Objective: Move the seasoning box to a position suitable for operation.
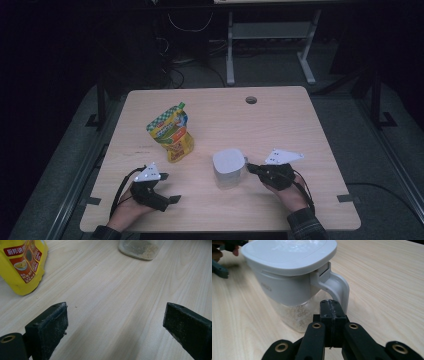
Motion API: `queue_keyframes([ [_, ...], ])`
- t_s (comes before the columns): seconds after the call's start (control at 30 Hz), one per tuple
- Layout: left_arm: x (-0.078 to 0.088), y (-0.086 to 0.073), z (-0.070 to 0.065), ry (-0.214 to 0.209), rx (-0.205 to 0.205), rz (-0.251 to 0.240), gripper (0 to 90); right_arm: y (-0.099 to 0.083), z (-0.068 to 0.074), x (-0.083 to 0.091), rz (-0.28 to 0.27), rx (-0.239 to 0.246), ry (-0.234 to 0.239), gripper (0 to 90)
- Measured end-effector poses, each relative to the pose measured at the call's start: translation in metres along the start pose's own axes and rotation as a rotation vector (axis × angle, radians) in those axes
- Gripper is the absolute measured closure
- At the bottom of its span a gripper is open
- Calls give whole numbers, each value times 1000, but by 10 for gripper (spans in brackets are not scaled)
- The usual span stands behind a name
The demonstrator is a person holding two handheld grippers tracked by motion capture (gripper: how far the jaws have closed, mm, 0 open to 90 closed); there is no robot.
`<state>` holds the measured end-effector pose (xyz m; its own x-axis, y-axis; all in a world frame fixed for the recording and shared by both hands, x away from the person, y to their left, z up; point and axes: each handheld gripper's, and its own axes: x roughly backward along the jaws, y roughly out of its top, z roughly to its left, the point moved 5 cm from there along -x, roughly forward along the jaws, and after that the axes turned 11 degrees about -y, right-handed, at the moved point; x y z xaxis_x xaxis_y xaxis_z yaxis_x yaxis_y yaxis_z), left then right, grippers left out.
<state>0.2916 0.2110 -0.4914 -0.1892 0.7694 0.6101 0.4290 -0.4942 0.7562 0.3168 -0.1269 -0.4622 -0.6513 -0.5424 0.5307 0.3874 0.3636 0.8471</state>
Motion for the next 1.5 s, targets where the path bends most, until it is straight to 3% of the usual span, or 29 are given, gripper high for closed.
queue_keyframes([
  [0.2, 1, 1, -1, -2, -1, -1, 55, 2, 0, -5, 6, 7, 4, 899],
  [0.37, 1, 3, -2, -4, 4, -12, 55, 1, -2, 4, -19, 4, -2, 899],
  [0.53, -1, 9, -5, -7, -18, -21, 55, -3, -7, 13, -31, -12, -11, 898],
  [1.5, -21, 66, -15, -51, -116, -75, 55, -7, -18, 18, -52, -39, -72, 898],
])
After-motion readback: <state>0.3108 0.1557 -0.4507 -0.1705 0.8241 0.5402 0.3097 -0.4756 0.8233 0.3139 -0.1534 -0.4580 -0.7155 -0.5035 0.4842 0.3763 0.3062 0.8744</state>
